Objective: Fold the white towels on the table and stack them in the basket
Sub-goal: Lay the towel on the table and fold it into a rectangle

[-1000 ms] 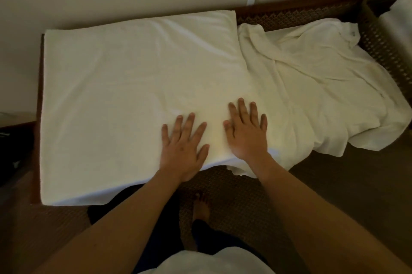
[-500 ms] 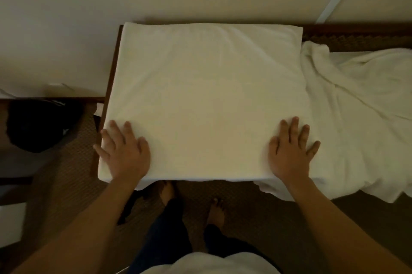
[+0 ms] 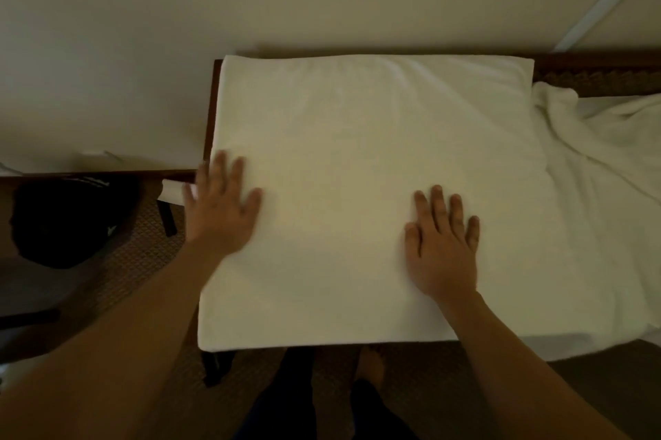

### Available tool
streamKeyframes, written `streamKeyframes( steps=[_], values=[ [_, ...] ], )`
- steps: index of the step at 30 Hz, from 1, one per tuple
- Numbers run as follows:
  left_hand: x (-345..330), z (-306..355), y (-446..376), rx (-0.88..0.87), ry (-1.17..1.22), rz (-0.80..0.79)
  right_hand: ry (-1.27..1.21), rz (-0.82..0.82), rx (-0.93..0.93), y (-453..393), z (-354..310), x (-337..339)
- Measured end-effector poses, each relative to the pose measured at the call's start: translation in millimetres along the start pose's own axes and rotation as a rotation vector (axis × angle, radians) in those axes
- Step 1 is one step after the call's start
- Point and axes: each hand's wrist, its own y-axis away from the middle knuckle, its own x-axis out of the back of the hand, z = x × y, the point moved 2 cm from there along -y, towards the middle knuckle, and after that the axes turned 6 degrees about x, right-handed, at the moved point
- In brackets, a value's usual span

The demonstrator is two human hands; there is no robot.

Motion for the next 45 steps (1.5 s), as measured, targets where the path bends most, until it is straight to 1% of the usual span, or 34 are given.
streamKeyframes(
  steps=[2,3,4,5,6,7,9,10,11,12,13,17,19,21,23,24,26,27,28,30,32,35,37,39,41,42,45],
  values=[
    [9,-22,-7,0.126,0.039,-0.036,-0.019,-0.014,-0.034,-1,-6,2],
    [11,-19,-8,0.168,0.031,-0.016,-0.039,-0.012,-0.054,-1,-11,4],
    [13,-8,-8,0.173,0.021,0.029,-0.056,-0.004,-0.072,-3,-18,5],
    [15,11,-8,0.127,0.021,0.081,-0.061,0.007,-0.081,-9,-27,6],
    [17,36,-8,0.034,0.041,0.11,-0.059,0.022,-0.081,-17,-37,8],
    [19,63,-7,-0.103,0.063,0.108,-0.061,0.041,-0.075,-28,-47,9],
    [13,113,-7,-0.404,0.049,0.06,-0.081,0.067,-0.078,-57,-64,12],
    [10,129,-11,-0.503,0.019,0.032,-0.089,0.066,-0.093,-72,-68,13],
    [8,136,-20,-0.552,-0.012,0.015,-0.096,0.06,-0.116,-84,-70,14],
    [8,134,-35,-0.553,-0.031,0.015,-0.101,0.054,-0.142,-94,-69,14],
    [10,125,-54,-0.511,-0.032,0.019,-0.097,0.049,-0.162,-100,-68,14],
    [29,46,-134,-0.207,-0.038,0.044,-0.065,0.051,-0.164,-102,-66,11],
    [41,15,-154,-0.126,-0.028,0.002,-0.061,0.042,-0.172,-102,-67,12],
    [49,8,-163,-0.044,-0.055,-0.007,-0.065,0.032,-0.181,-102,-68,13],
    [56,29,-162,0.025,-0.022,0.041,-0.061,0.027,-0.179,-102,-71,14],
    [59,47,-158,-0.005,0.017,0.066,-0.057,0.027,-0.174,-102,-72,14],
    [52,88,-145,-0.24,0.029,0.061,-0.057,0.02,-0.18,-103,-73,13],
    [45,103,-141,-0.348,-0.002,0.045,-0.056,0.019,-0.184,-104,-74,14],
    [40,111,-141,-0.382,-0.022,0.023,-0.053,0.016,-0.177,-106,-76,15],
    [36,109,-153,-0.285,-0.009,0.008,-0.034,-0.01,-0.104,-112,-83,18],
    [36,94,-165,-0.18,-0.001,0.045,-0.017,-0.032,0.024,-125,-96,21],
    [39,79,-174,-0.155,-0.015,0.049,-0.023,-0.029,0.176,-150,-114,23],
    [42,77,-174,-0.143,-0.022,0.042,-0.015,-0.029,0.23,-167,-114,23],
    [44,85,-171,-0.088,-0.024,0.026,-0.006,-0.035,0.266,-183,-103,26],
    [47,110,-165,-0.034,-0.011,0.063,0.005,-0.039,0.285,-196,-83,30],
    [47,132,-162,-0.05,0.003,0.081,0.014,-0.042,0.289,-203,-71,33],
    [37,210,-157,-0.191,0.029,0.079,0.055,-0.035,0.299,-227,-32,46]
  ],
)
